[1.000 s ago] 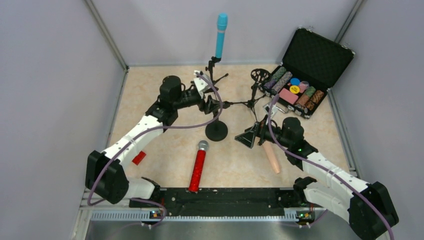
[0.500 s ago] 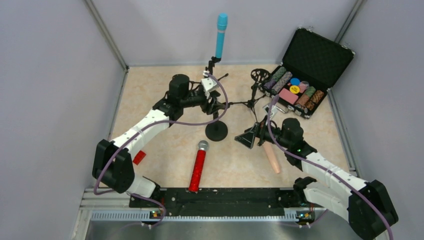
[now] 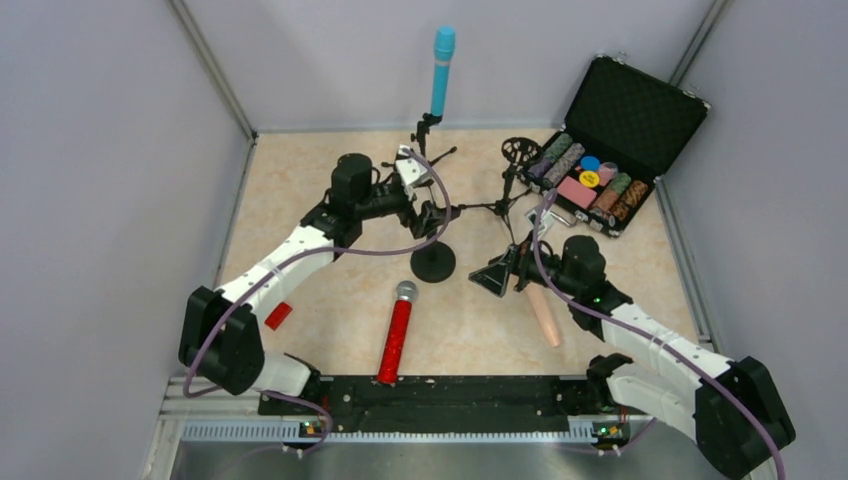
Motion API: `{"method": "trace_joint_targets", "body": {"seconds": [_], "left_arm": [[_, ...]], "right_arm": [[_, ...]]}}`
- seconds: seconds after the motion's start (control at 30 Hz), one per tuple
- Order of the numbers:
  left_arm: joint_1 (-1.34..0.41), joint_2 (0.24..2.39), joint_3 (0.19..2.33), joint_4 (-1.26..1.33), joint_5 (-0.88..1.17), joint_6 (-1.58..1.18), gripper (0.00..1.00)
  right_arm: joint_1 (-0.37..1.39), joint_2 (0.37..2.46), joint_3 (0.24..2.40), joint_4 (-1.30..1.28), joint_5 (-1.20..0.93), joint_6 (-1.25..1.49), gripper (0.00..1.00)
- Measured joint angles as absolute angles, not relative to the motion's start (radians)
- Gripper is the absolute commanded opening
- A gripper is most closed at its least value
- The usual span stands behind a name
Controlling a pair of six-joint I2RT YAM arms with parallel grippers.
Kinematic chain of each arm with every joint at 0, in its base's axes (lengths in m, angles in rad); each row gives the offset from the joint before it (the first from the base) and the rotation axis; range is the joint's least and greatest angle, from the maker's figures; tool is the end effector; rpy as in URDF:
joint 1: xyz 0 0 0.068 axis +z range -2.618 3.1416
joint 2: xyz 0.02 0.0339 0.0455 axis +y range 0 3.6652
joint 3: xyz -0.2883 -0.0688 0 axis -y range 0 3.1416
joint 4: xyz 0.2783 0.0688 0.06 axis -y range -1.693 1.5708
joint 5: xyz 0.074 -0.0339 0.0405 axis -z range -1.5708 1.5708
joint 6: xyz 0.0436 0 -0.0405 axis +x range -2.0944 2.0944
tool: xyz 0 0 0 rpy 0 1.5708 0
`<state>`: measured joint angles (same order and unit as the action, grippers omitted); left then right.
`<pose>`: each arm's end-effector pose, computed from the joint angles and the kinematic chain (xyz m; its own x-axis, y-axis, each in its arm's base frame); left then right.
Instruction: Attach the microphones to the stand
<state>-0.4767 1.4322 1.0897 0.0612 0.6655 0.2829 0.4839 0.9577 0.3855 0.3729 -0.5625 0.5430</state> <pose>0.3133 -0.1921 0.3320 0.0110 0.2414 -0.9704 0.9215 0.3742 0.1036 0.1921 0.1272 0.2271 -0.5925 0.1824 -0.7847 -0.6426 0.4805 0.5969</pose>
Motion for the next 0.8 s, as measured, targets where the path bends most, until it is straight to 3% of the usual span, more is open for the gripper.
{"method": "trace_joint_targets", "body": {"seconds": [0.4,0.8], "left_arm": [[-0.477,1.224,0.949,0.266,0.591,0.247,0.99],[-0.476,1.069,0.911,0.246,0.411,0.412,0.99]], "right_arm": [[0.483,0.993,0.385,0.383,-0.57,0.554,0.97],[0.483,0.993,0.386,0.383,-0.579,0.569,0.97]]}}
